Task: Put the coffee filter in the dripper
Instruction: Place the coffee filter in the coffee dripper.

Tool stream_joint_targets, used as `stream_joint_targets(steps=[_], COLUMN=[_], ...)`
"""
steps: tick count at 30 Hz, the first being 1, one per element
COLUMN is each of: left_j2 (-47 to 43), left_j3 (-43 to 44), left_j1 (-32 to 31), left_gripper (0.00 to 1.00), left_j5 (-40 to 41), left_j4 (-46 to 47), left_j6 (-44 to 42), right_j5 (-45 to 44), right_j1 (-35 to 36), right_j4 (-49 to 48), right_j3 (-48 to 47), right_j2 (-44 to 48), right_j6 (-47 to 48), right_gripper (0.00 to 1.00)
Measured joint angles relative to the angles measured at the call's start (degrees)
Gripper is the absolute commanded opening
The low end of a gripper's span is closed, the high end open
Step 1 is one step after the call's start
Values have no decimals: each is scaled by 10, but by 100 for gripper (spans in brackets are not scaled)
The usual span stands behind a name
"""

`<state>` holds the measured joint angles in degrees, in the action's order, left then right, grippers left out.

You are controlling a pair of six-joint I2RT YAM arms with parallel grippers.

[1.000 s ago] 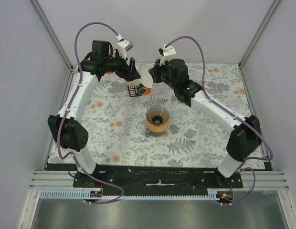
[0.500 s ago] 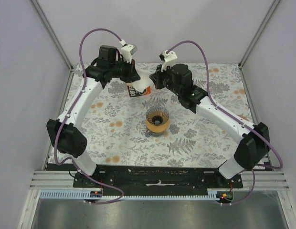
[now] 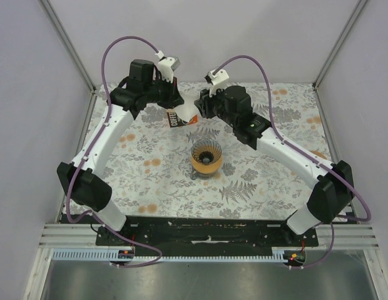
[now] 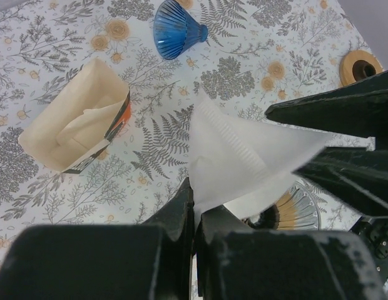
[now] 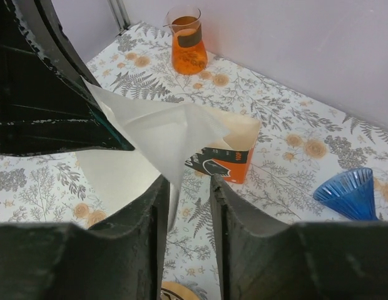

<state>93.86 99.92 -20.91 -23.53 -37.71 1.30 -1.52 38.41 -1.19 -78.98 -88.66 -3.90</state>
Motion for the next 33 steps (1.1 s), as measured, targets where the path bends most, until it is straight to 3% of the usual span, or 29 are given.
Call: stream_joint_targets(steps=[4,6,9,10,13,15,21,33], left_j2=[0,0,0,0,0,-1,-2,-7], left_j3=[4,7,9,10,12,12,11,-31], left_j1=[-6,-7,-8,-8,-8,-8,-8,-9], left_gripper=[2,2,2,9,33,40,46,47], left_j5=[5,6,6,7,16,38,100,82], left_j4=[-7,-10,-13,-14,-15,-16,-16,-6], left_j6=[14,19,24,24,22,17,-12,-10], right_j5=[-11,-21,-37,-40,-58,-67,-70,-8], right_j1=[9,14,14,14,14,14,10,-17], right_j4=[0,0,0,0,0,0,9,19], right_j3=[-8,-8,-8,-8,-8,-8,-10,-11], right_j2=[-22,-31,-37,-38,-40,-40,-40,-40], right_j6=[-6,-13,-28,-26,-38,-41,-55,-115], right_gripper=[42,38,9,1,0,0,0,0])
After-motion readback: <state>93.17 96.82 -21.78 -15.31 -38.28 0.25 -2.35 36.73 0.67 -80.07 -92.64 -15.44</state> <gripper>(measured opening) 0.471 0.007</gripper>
